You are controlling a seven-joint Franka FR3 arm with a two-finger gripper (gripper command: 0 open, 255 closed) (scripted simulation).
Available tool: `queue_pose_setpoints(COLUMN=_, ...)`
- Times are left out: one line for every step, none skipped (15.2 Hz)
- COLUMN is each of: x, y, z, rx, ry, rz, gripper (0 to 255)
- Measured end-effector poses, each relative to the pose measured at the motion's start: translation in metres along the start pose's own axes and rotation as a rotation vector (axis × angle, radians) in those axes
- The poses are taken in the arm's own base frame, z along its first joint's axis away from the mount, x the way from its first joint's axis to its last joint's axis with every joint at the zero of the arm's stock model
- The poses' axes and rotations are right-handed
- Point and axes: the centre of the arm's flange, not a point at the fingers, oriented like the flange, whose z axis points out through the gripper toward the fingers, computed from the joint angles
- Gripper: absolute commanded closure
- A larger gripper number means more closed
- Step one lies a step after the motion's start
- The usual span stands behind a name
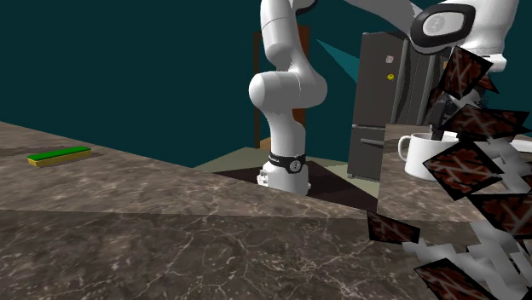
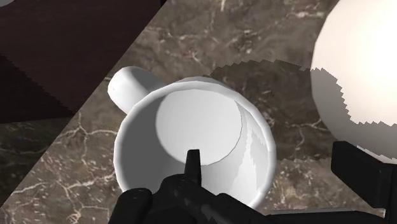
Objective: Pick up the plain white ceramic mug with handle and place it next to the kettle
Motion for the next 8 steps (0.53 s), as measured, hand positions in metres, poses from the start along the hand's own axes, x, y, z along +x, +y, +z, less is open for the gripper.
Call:
queue_pose_setpoints(x=0.001, y=-0.002, z=-0.01, rx=0.0, ry=0.001, rz=0.0, gripper=0)
queue_pose_setpoints(x=0.001, y=0.0, z=-0.021, rx=0.001, ry=0.001, rz=0.0, gripper=0)
queue_pose_setpoints(x=0.001, y=-0.001, z=-0.032, rx=0.0, ry=0.001, rz=0.0, gripper=0)
queue_pose_setpoints(x=0.001, y=-0.002, z=-0.037, rx=0.0, ry=0.001, rz=0.0, gripper=0)
queue_pose_setpoints(x=0.001, y=-0.001, z=-0.041, rx=0.0, ry=0.0, rz=0.0, gripper=0)
queue_pose_setpoints(x=0.001, y=0.0, z=-0.043, rx=0.0, ry=0.0, rz=0.0, gripper=0)
queue_pose_setpoints(x=0.0, y=0.0, z=-0.044, rx=0.0, ry=0.0, rz=0.0, gripper=0)
queue_pose_setpoints(x=0.0, y=0.0, z=-0.044, rx=0.0, ry=0.0, rz=0.0, gripper=0)
